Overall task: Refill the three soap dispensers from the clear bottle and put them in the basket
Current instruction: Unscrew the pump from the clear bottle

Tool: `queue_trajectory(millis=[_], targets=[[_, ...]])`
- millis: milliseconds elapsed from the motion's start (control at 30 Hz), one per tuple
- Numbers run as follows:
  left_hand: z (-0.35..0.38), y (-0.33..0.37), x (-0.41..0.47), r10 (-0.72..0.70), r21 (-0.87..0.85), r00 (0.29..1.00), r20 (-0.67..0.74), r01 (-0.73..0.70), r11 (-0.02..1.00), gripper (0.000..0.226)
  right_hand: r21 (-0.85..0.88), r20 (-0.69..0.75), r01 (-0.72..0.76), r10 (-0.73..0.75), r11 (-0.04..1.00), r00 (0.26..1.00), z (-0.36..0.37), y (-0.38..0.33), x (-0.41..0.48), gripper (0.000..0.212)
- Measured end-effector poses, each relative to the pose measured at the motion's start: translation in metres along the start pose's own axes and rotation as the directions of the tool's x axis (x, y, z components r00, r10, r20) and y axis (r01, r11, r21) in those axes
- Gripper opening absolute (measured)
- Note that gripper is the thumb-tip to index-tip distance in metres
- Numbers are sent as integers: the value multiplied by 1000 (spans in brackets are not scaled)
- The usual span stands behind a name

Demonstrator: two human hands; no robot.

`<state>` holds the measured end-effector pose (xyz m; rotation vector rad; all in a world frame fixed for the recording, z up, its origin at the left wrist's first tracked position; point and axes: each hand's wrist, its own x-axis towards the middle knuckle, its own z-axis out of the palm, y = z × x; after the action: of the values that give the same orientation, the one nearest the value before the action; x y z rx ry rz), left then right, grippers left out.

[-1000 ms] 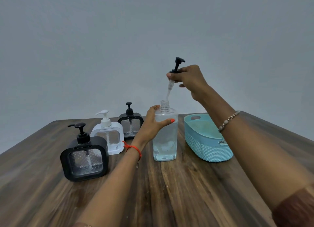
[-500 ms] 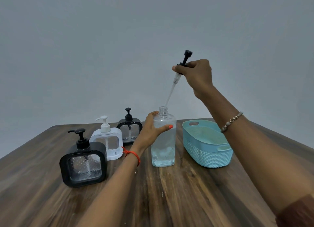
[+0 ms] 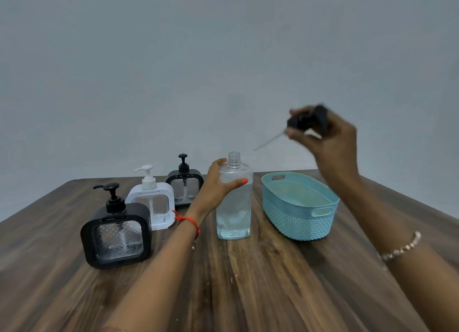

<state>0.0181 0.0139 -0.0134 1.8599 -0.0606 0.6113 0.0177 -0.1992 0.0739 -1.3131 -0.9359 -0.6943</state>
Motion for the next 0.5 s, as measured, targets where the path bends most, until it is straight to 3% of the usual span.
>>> queue_trajectory(millis=[167,267,367,500], targets=[[1,2,-2,-24,14,1000,-1,24,1000,81,-267,353,112,-11,957,935,-13,53,-72,37],[2,5,-5,-38,40,999,0,38,998,88,-362,629,307,-13,880,777,-18,76,-102,46],[2,9,-8,-61,62,998,-4,61,996,92,-396,785,490,10,777,619,-20,89,-121,41],[4,12,-12,-53,111,998,-23,55,992,82,-457,842,417,230,786,488,-19,94,-129,49]])
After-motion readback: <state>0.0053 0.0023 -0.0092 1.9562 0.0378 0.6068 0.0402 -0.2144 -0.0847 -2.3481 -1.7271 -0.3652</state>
